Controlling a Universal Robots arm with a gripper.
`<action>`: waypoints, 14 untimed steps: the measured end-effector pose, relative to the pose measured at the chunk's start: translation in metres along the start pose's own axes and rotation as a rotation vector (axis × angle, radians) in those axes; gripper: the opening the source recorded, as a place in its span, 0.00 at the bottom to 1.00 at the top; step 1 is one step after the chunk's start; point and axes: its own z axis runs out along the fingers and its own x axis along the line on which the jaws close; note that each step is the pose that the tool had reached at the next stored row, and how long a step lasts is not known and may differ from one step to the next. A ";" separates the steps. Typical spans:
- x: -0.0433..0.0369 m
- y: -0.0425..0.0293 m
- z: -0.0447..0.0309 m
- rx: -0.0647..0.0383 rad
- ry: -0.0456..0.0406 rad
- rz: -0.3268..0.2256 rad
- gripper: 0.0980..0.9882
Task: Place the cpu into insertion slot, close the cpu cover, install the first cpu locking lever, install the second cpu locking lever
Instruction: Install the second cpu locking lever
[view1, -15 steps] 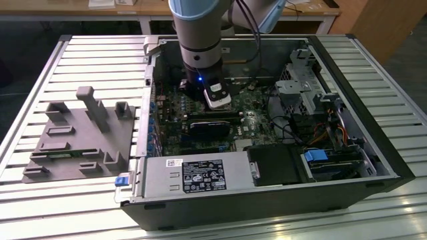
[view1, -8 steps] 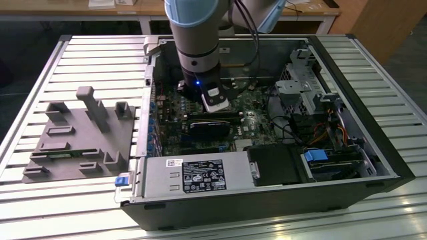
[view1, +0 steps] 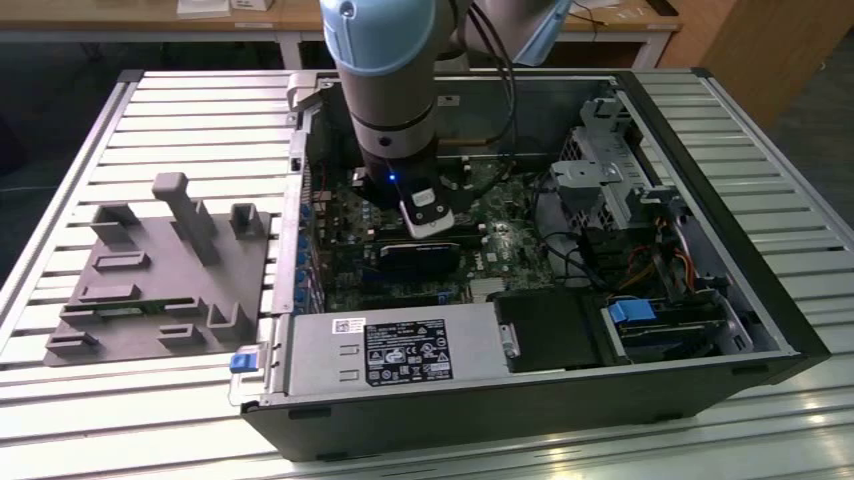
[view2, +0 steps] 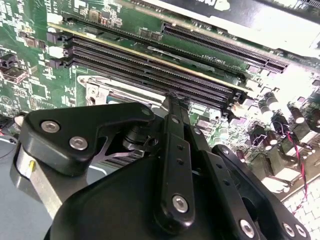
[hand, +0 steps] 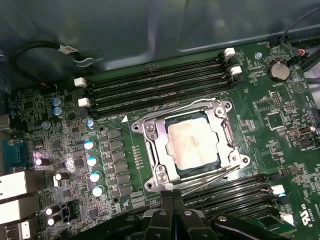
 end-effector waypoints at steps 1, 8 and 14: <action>0.0002 -0.0011 0.0004 -0.009 0.0024 0.001 0.00; 0.0019 -0.0075 0.0045 -0.058 0.0161 0.002 0.00; 0.0037 -0.0095 0.0100 -0.073 0.0210 0.000 0.00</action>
